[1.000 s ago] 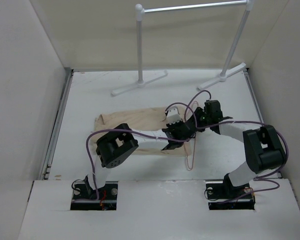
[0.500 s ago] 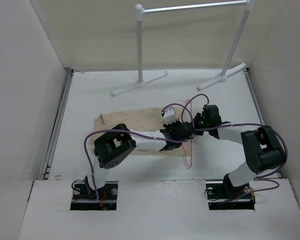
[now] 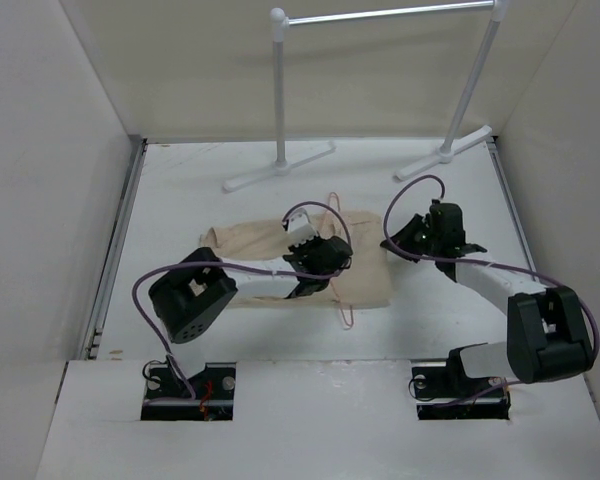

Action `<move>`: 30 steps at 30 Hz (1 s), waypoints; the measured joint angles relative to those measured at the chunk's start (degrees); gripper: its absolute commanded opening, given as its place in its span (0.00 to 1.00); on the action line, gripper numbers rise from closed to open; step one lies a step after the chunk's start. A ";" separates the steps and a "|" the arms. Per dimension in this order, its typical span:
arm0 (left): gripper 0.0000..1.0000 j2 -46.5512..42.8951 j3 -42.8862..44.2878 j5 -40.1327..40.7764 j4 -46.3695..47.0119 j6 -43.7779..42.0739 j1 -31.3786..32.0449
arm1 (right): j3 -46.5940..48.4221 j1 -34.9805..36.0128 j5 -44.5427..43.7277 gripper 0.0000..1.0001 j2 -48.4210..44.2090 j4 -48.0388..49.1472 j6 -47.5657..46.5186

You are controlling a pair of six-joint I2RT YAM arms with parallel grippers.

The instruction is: Place the trousers on the hanger

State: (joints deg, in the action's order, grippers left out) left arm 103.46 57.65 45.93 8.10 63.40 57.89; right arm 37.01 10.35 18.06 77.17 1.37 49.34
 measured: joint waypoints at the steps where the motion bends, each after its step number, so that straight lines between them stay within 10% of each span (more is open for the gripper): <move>1: 0.00 -1.42 -1.60 0.00 -0.07 -0.04 -0.70 | 0.00 -0.46 0.00 0.06 0.07 -0.68 0.02; 10: 0.00 -20.76 -15.21 0.85 -6.29 -3.65 -4.81 | -0.26 -3.26 -0.79 0.06 2.38 -2.12 0.04; 22: 0.00 -19.98 -12.24 1.05 -5.68 -15.06 -2.62 | -0.35 -3.58 -1.86 0.11 6.05 -1.46 0.17; 30: 0.00 -22.47 -9.03 1.31 -5.11 -22.23 -0.66 | -0.46 -3.54 -2.86 0.56 4.07 -2.32 0.20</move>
State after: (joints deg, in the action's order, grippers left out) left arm 80.99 48.62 47.24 2.98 41.17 57.23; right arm 36.56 6.81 15.20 81.23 -0.95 49.54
